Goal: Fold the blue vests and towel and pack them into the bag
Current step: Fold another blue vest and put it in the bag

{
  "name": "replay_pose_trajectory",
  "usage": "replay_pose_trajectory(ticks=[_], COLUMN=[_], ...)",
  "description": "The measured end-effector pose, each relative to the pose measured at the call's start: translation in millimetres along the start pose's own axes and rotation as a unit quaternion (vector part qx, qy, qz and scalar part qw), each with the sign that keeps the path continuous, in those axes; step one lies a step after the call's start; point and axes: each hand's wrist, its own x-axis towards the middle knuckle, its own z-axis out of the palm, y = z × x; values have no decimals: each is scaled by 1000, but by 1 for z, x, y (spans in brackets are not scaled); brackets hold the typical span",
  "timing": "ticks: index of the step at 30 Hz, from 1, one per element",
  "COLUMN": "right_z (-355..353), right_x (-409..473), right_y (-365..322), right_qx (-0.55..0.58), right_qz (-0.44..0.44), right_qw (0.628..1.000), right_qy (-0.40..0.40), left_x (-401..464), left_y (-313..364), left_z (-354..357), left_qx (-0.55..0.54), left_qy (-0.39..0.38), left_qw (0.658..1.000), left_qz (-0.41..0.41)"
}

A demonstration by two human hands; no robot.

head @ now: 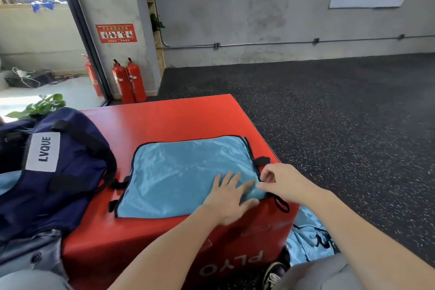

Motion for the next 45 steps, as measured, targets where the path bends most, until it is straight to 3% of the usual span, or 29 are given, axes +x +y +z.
replay_pose_trajectory(ticks=[3,8,11,14,20,29,34,37,40,45], right_z=[23,67,90,109,115,101,89,65,47,41], right_x=[10,26,25,20,22,91,114,111,101,90], right_y=[-21,-46,-41,-20,-17,-29,-38,-37,-24,4], right_qx=[30,14,-72,-182,-192,-108,-85,-109,-155,-125], right_qz=[-64,-99,-64,-41,7,101,11,-52,-86,-70], right_qw=[996,995,995,982,981,989,995,991,981,985], right_qy=[46,29,-31,-32,-23,-27,-58,-63,-77,-98], left_x=[-17,-64,-103,-140,-140,-37,-1,-11,-35,-51], left_y=[-12,-62,-102,-130,-143,-219,-260,-261,-251,-242], left_z=[-2,-11,-9,-2,-1,-19,-31,-32,-21,-13], left_qx=[-44,-72,-67,-83,-47,-59,-89,-126,-20,-57], left_qy=[29,71,77,84,68,29,46,146,225,205], left_qw=[998,982,966,950,953,972,975,959,944,925], left_qz=[-40,-157,-238,-288,-292,-224,-201,-209,-240,-314])
